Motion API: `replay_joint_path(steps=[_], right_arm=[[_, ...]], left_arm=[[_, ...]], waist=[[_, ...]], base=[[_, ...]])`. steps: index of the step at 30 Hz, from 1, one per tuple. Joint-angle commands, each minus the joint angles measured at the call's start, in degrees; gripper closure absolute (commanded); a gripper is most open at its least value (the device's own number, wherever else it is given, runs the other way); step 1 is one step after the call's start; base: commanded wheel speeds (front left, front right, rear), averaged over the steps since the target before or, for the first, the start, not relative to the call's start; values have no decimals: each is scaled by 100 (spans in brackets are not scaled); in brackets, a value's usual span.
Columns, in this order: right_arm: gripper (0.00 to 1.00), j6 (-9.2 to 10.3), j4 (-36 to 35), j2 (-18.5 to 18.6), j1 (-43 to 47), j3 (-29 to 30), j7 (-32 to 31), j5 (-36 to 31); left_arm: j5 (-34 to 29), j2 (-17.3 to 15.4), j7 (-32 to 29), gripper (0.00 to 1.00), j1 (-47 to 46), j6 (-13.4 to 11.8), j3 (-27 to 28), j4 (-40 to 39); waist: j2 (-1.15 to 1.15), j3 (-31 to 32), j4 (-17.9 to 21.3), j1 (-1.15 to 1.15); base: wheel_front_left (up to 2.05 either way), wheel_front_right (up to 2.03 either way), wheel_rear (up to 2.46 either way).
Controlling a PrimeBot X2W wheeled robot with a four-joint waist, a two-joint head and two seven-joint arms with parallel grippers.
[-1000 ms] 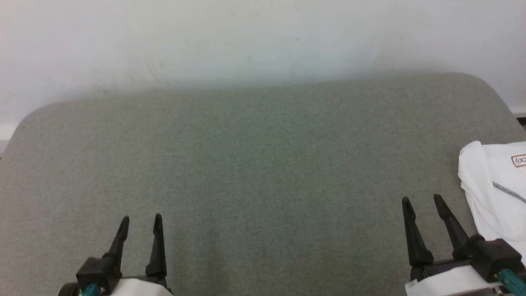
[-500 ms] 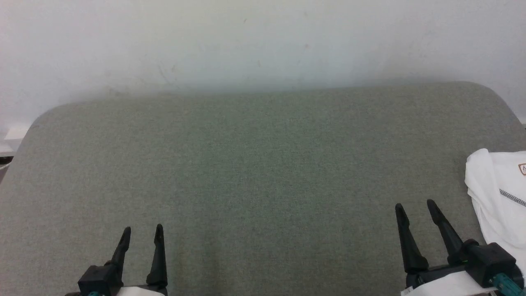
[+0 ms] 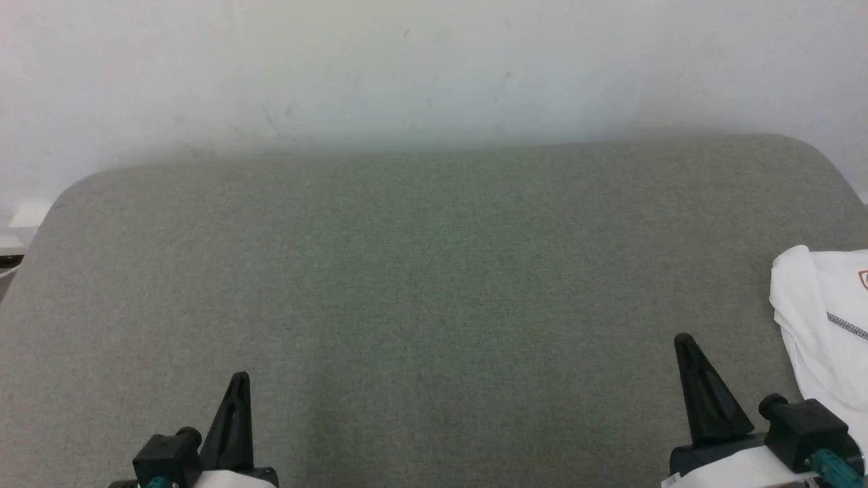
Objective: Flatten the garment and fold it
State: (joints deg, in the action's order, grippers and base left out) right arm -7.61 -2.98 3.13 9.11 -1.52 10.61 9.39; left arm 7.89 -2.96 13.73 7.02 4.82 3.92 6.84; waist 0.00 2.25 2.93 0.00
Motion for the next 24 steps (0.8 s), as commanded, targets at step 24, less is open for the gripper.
replay_joint_path(steps=[24], right_arm=[[100,3,68,-7,-236,38,-239,-235]], left_arm=[[-202,2,-298,100,-183,-127,-89,-167]], waist=[[0,-47,-61,0]], base=[[0,0,0]])
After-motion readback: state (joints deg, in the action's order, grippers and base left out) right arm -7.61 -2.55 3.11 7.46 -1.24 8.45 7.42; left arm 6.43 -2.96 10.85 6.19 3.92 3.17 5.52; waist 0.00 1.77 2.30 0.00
